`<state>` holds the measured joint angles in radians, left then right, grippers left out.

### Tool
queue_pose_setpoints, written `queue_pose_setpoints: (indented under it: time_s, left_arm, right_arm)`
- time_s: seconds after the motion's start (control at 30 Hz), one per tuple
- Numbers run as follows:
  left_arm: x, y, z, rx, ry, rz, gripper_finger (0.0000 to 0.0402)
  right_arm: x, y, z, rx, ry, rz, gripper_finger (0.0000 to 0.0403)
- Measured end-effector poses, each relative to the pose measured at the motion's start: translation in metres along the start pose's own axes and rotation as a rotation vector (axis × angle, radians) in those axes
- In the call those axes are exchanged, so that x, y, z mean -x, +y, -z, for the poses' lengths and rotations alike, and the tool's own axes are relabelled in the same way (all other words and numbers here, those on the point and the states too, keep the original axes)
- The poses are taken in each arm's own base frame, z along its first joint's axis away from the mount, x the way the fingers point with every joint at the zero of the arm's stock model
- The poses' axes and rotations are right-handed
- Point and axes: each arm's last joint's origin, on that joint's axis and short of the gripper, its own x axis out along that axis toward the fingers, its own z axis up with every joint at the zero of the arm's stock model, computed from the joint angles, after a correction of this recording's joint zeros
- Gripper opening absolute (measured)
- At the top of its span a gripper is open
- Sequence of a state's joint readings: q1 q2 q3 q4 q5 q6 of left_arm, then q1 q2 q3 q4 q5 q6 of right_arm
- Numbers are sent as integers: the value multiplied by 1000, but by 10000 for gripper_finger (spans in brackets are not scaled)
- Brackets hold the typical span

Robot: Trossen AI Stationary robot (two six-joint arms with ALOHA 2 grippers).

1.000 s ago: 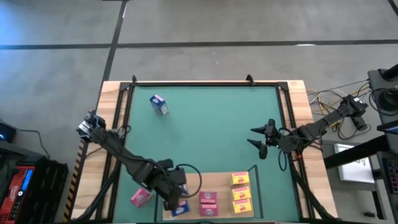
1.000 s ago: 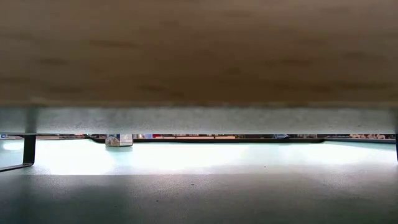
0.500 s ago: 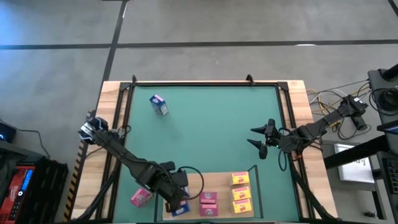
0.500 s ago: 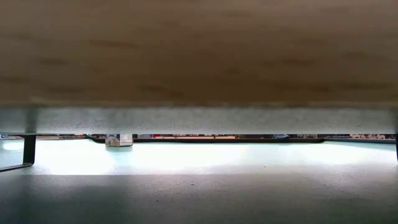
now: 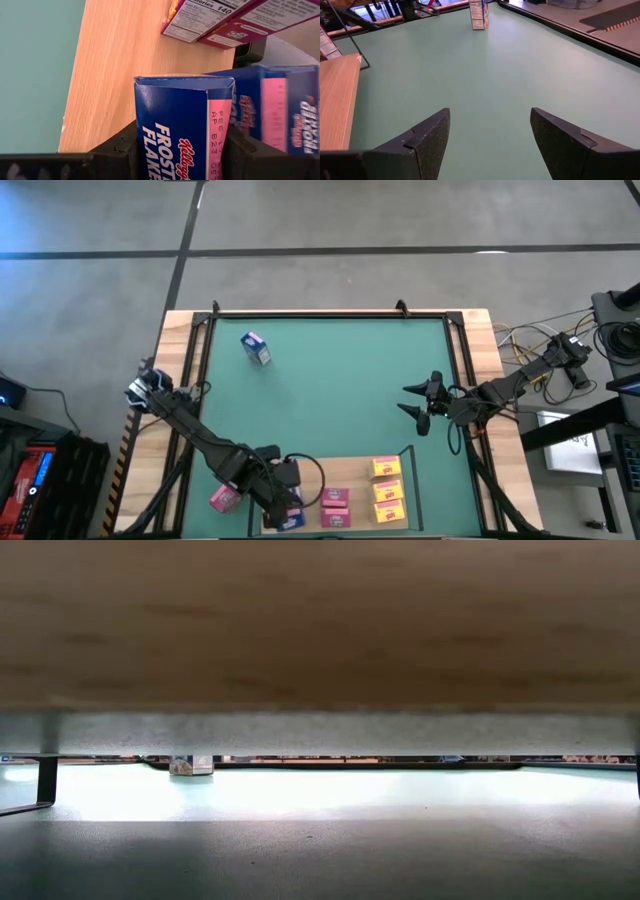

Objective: Stack cereal on shelf
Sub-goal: Put the right blue cereal box on the shelf aligned with the other blue cereal box

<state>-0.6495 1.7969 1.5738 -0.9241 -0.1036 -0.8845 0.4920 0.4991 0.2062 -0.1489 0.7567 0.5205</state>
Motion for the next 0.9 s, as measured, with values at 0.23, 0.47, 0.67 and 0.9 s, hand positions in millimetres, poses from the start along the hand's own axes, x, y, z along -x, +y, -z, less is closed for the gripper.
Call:
queue_pose_setpoints:
  time_s: [0.23, 0.47, 0.67, 0.9]
  left_arm:
    - [0, 1, 0, -11, -9, -12, 155]
    - [-8, 0, 0, -45, -2, -27, 155]
    - [-10, -1, 0, -63, 0, -29, 155]
    - [-11, 0, -1, -62, -7, -40, 159]
  right_arm:
    - [0, 0, 0, 0, 0, 0, 265]
    - [0, 0, 0, 0, 0, 0, 265]
    - [0, 0, 0, 0, 0, 0, 265]
    - [0, 0, 0, 0, 0, -1, 265]
